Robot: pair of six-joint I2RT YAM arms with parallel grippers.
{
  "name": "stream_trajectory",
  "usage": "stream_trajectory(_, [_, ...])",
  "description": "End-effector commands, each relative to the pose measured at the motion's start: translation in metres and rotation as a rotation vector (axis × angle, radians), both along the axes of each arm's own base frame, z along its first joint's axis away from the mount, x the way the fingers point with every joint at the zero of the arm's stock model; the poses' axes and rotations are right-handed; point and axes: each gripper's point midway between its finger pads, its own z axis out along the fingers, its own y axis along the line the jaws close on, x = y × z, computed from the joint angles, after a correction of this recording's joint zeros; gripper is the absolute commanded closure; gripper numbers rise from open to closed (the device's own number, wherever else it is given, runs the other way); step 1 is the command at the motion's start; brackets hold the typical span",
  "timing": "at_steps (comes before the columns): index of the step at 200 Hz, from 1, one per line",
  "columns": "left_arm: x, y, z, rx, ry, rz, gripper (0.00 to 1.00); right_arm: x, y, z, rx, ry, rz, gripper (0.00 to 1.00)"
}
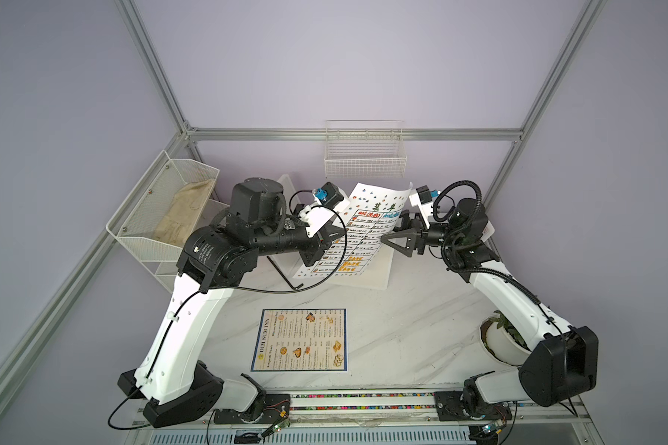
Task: Insert the menus into the narrow rack
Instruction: Pick up the menu from the center of the board.
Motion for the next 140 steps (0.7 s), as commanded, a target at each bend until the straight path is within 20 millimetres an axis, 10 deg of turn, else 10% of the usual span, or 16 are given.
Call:
stream_trajectory(1, [-0.004,0.004,0.020,-0.025,-0.065,0.005,1.00,-0.018,-0.001,0.023,0.044,-0.074,0.067,0.17])
stream_trajectory(140, [0.025,0.024,0.045,-0.143,-0.144,0.235,1.00,-0.042,-0.007,0.069,0.139,-0.189,0.007,0.40])
